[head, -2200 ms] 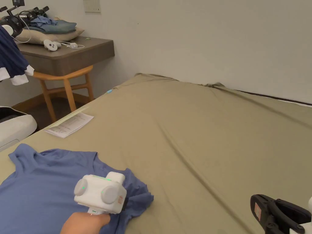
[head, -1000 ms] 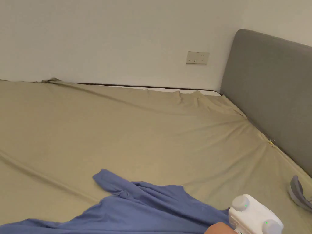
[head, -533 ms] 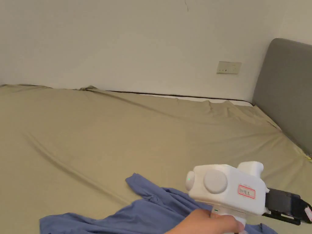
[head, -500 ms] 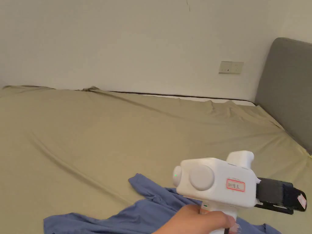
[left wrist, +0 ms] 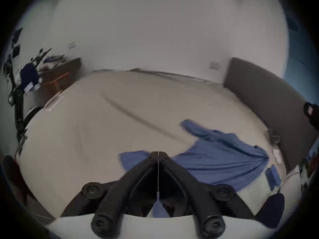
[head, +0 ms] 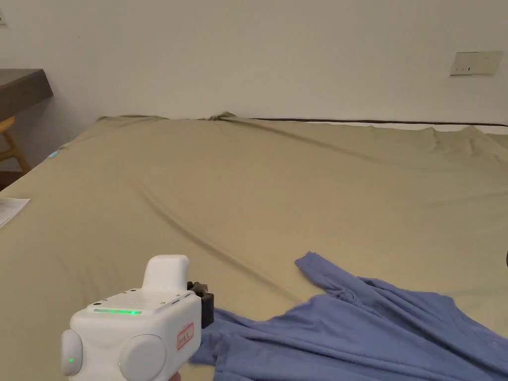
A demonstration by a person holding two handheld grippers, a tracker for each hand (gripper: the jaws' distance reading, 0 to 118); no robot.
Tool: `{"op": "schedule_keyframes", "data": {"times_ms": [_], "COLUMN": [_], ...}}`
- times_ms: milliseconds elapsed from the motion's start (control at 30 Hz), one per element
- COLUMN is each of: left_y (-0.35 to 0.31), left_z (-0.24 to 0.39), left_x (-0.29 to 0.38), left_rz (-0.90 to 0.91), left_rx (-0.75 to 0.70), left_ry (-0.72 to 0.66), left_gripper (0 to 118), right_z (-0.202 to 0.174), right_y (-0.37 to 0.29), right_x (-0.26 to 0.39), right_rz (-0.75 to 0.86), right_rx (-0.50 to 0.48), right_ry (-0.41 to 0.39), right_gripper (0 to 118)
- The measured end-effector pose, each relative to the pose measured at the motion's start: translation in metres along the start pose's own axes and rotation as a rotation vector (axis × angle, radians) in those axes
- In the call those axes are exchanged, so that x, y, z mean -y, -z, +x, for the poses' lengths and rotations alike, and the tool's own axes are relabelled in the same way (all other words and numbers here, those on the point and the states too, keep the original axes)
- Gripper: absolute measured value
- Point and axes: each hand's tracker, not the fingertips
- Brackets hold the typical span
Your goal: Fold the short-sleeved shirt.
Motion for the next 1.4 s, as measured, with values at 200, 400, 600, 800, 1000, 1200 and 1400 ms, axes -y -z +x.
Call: {"op": "schedule_keyframes", "data": {"times_ms": [200,400,600,800,1000,1200,1400], "left_y": [0.096,0.192,0.222,0.19,0.142,0.098,0.08], "left_z": [-0.055,-0.045,-0.012,0.008,-0.012,0.006,0.018], "left_x": [-0.006,0.007,0.022,0.037,0.013,-0.018,-0.023], "left_rz": [-0.237,-0.395,-0.385,-0.279,-0.16,-0.102,-0.064], "left_rx": [-0.023,0.02,-0.175,-0.05,0.154,0.241,0.304], "left_ry": [-0.054,-0.11,0.123,0.065,-0.171,-0.103,-0.161], "left_gripper": [94,95,85,2,2,2,2], "right_z": [-0.006,-0.006,0.005,0.038,0.109,0.217,0.265], "right_y": [0.031,0.056,0.072,0.086,0.077,0.114,0.137], "right_x": [0.018,0.036,0.045,0.048,0.065,0.145,0.204], "right_rz": [-0.088,-0.178,-0.217,-0.303,-0.346,-0.762,-0.876], "right_rx": [-0.029,-0.016,0.007,0.112,0.193,0.267,0.409], "right_ry": [-0.03,-0.04,-0.042,-0.019,0.075,0.389,0.399], "right_gripper": [5,5,5,5,20,118,99]}}
